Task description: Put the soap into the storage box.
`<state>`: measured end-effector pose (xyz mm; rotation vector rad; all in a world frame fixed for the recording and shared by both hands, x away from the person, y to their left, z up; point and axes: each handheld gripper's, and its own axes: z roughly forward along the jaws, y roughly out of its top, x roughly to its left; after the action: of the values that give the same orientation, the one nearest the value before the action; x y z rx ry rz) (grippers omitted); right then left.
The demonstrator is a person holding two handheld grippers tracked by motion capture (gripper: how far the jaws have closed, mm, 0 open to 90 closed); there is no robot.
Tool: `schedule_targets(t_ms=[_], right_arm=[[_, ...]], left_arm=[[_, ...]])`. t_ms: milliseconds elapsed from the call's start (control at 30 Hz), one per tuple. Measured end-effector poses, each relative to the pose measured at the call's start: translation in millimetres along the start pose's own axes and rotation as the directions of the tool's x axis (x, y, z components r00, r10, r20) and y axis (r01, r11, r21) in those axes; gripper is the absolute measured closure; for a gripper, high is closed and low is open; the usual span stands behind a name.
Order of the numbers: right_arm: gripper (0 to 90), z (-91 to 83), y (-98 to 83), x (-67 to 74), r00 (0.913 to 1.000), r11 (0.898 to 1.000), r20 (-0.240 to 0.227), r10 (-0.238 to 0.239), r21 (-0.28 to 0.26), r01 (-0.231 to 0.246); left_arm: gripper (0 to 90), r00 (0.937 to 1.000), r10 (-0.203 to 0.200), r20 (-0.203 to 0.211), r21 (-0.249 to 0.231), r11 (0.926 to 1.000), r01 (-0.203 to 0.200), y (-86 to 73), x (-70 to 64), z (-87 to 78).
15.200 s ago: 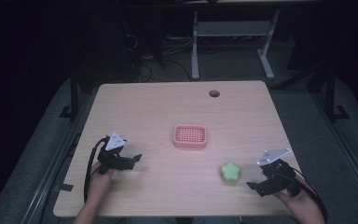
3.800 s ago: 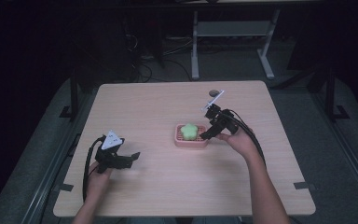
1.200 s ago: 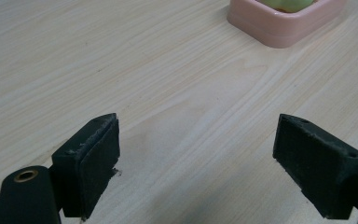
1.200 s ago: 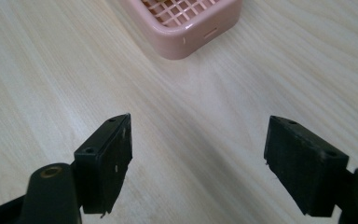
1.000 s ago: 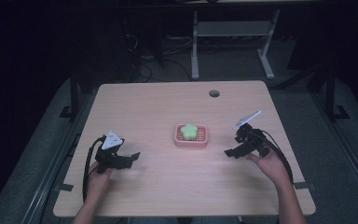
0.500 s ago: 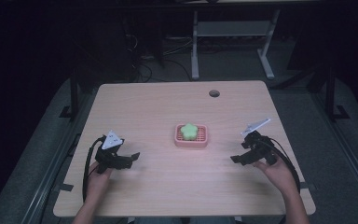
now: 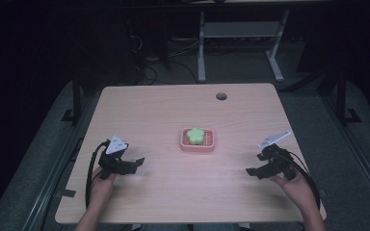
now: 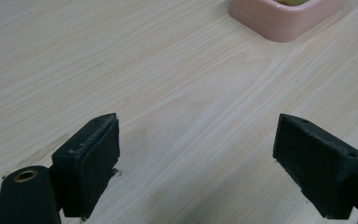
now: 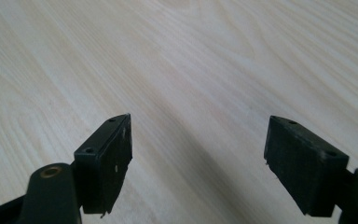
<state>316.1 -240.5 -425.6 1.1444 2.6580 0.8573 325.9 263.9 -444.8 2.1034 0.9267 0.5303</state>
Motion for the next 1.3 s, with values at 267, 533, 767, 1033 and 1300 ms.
schedule_targets(t_ms=[267,533,767,1033,1300], right_arm=[[22.7,-6.4,-15.8,2.2,0.9999,1.0,0.008,0.011,-0.015,-0.011],[22.7,-7.6,-29.6,4.6,0.9998,1.0,0.008,0.018,-0.025,-0.018],[22.7,-8.1,-43.9,7.0,0.9994,0.999,0.006,0.035,-0.037,-0.034],[22.7,-11.5,-57.7,12.8,0.9991,0.997,0.008,0.041,-0.06,-0.041],[22.7,-12.2,-69.6,17.3,0.9984,0.994,0.011,0.055,-0.092,-0.054]], left_arm=[[14.4,0.9999,0.01,-0.001,0.008,0.9999,-0.01,-0.2,0.4,0.9],[14.4,1.0,0.009,0.003,0.021,0.9997,-0.009,-0.8,-0.5,2.8],[14.4,1.0,0.008,0.004,0.021,0.9997,-0.008,-0.8,-1.4,3.2],[14.4,0.9999,0.015,0.005,0.032,0.9994,-0.015,-0.8,-2.6,4.3],[14.4,0.9998,0.02,0.005,0.039,0.999,-0.021,-0.8,-2.9,4.5]])
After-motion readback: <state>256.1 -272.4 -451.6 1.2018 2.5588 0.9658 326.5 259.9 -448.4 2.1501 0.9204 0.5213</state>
